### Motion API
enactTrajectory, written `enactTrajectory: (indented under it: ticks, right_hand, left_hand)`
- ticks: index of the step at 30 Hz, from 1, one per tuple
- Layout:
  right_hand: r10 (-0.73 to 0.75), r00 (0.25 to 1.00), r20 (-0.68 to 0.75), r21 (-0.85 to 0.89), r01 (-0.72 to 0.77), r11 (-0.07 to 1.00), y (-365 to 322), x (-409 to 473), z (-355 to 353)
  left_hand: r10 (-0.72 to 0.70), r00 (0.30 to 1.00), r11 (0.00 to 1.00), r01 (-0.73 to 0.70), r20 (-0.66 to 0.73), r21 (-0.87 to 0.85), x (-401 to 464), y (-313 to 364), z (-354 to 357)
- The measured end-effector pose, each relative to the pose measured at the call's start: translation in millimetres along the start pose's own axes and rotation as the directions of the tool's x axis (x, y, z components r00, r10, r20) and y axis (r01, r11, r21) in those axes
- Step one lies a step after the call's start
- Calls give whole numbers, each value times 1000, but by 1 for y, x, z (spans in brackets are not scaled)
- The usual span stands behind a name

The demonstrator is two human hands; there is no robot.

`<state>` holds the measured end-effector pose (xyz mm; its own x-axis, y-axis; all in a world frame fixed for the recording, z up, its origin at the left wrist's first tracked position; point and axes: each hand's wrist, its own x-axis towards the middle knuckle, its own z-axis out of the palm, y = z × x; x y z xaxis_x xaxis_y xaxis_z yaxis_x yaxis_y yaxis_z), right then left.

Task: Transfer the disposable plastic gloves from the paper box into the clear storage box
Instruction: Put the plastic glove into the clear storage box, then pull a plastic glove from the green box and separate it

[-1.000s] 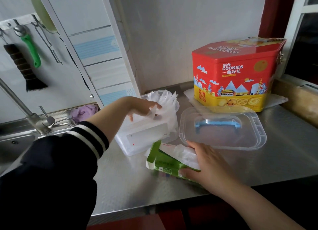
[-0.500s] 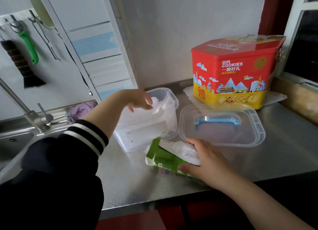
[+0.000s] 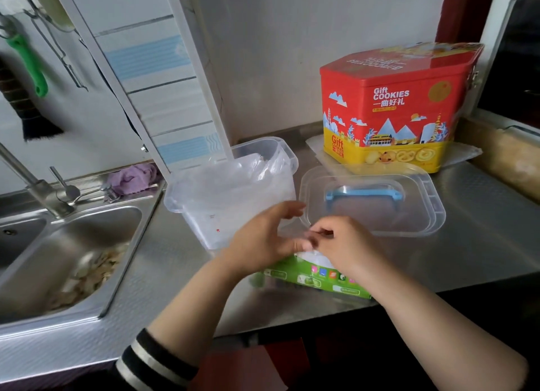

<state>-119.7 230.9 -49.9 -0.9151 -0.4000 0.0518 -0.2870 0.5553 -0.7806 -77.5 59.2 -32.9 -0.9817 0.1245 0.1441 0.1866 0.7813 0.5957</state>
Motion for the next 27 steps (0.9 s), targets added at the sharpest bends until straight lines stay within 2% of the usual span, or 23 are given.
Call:
enactTrajectory:
  ticks: [2, 5, 9, 15, 18, 21, 23, 25, 27]
  right_hand:
    - [-28, 999, -42, -53, 25, 998, -2, -1, 2]
    - [-58, 992, -111, -44, 53, 998, -2, -2, 11]
    - [-48, 988, -147, 130, 67, 989, -5, -2, 13]
    - [3, 981, -191, 362, 67, 930, -3, -3, 10]
    - [2, 978, -206, 401, 83, 912, 2, -4, 10]
    - [-79, 991, -110, 359, 113, 926, -1, -4, 9]
    - [-127, 992, -25, 197, 130, 972, -4, -2, 10]
    - [-155, 987, -37, 29, 157, 987, -8, 0, 13]
    - [-181, 981, -68, -56, 178, 982, -12, -1, 15]
  left_hand:
    - [-38, 997, 999, 40, 62, -16, -5, -10, 10]
    - [0, 1000, 1000, -1, 20, 22, -9, -19, 22]
    - [28, 996, 1000, -28, -83, -11, -13, -24, 31]
    - [1, 994, 999, -5, -112, -34, -14, -26, 34]
    - [-4, 991, 999, 0, -131, -33, -14, -25, 35]
    - [-24, 990, 996, 12, -140, -87, -15, -25, 36]
    - [-31, 987, 990, 9, -160, -138, -15, -25, 37]
    - [-30, 981, 986, -2, -194, -166, -14, -25, 38]
    - [-47, 976, 982, 6, -211, -187, -15, -24, 37]
